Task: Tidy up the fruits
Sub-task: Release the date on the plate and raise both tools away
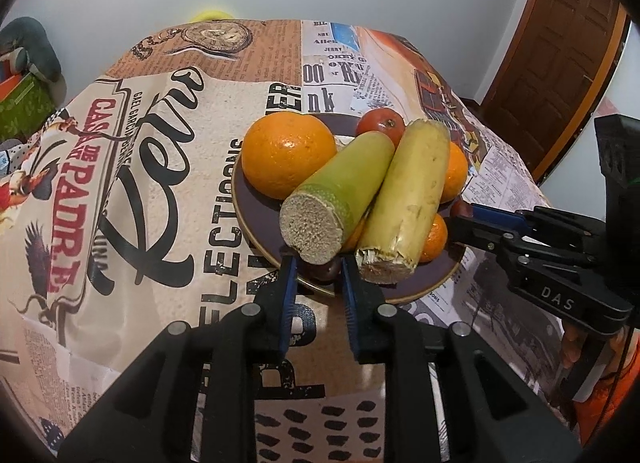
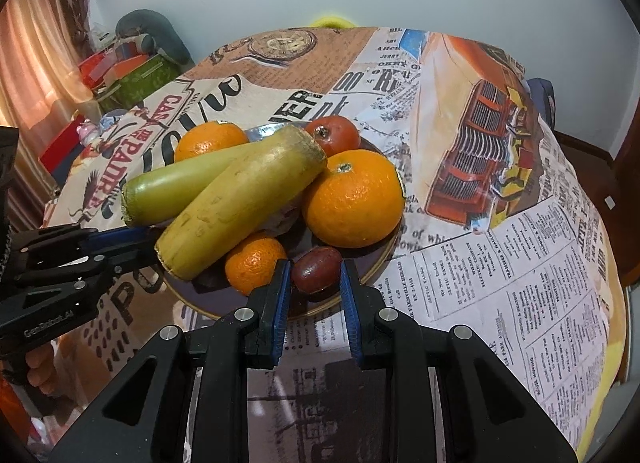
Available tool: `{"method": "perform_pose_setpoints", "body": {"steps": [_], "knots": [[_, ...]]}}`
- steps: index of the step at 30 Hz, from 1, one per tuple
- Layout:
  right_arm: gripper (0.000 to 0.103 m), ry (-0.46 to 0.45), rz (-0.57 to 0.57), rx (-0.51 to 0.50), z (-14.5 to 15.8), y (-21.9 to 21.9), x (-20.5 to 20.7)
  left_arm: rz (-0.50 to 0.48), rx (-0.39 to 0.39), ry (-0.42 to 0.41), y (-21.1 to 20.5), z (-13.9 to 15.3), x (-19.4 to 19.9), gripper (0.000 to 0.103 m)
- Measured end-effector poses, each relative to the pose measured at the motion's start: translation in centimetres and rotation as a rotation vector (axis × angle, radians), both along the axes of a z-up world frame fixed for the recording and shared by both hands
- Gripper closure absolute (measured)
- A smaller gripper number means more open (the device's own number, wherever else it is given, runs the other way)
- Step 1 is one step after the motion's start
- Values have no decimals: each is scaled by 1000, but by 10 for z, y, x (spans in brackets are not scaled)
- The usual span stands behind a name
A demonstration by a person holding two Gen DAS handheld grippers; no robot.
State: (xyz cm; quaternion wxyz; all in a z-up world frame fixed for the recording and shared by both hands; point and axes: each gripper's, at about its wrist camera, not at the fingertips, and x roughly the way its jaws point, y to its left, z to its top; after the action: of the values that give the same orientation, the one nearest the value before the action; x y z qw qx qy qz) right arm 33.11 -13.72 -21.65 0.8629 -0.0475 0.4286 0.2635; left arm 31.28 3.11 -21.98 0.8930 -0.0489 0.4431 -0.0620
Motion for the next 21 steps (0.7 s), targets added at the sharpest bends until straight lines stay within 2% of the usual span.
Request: {"method": "perform_pose_setpoints", "body": {"steps": [5, 13, 18, 21], "knots": [[70, -8, -11, -12, 2, -2, -1, 12, -13, 16, 4, -1, -1, 71], [70, -52, -19, 25, 26, -11, -18, 8, -3, -12, 3, 16, -19, 70], [70, -135, -29, 52, 63, -18, -42, 24, 23, -88, 1, 48, -43, 70], [70, -196, -37, 73, 89, -24, -60, 42, 64, -201, -3, 84, -67, 70]]}}
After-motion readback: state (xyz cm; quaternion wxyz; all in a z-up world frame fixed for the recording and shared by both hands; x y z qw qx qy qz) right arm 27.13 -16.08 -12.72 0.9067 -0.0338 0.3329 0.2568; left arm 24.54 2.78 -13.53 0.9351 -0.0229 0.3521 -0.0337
